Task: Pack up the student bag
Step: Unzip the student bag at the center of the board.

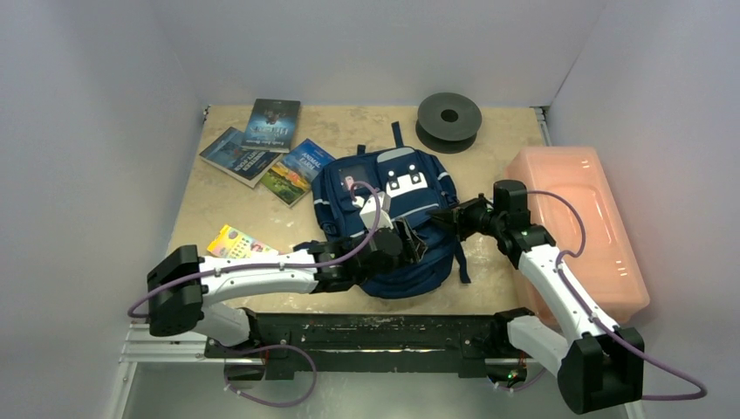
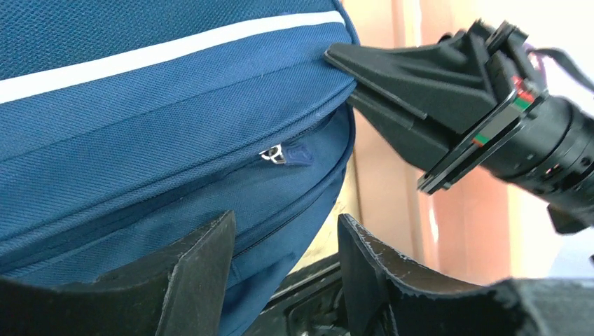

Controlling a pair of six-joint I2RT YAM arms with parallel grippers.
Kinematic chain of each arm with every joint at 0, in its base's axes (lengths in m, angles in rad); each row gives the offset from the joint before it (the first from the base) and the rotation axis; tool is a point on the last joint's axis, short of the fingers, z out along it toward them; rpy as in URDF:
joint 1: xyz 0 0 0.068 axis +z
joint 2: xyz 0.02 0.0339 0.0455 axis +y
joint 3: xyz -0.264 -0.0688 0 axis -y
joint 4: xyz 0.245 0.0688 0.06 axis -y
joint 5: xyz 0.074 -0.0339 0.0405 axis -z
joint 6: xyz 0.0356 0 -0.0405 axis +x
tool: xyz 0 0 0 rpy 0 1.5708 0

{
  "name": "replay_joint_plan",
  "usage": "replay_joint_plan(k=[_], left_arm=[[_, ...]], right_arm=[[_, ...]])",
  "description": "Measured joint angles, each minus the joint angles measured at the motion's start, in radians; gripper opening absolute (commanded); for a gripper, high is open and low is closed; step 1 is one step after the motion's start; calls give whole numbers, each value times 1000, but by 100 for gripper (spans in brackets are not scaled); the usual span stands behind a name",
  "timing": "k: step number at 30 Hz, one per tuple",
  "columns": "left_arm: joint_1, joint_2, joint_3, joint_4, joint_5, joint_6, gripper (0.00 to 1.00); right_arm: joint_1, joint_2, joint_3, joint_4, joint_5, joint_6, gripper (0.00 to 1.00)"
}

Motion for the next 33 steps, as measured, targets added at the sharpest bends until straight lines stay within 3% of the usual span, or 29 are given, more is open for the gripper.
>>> replay_joint_plan(k=[9, 17, 23, 26, 31, 33], left_arm=[[-30, 114, 121, -14, -182, -217, 48], [-30, 185, 221, -165, -265, -375, 31], [-30, 245, 296, -271, -303, -496, 28], [-30, 264, 316, -300, -307, -526, 21], [-29, 280, 329, -339, -309, -555, 1], [-29, 282, 331, -345, -309, -553, 0]], right_arm=[[0, 2, 34, -39, 35, 27, 0], [0, 2, 35, -47, 47, 31, 0], [0, 2, 45, -53, 54, 30, 0], [0, 3, 45, -66, 65, 27, 0], [2, 3, 53, -88, 81, 17, 0], [2, 3, 55, -92, 88, 10, 0]])
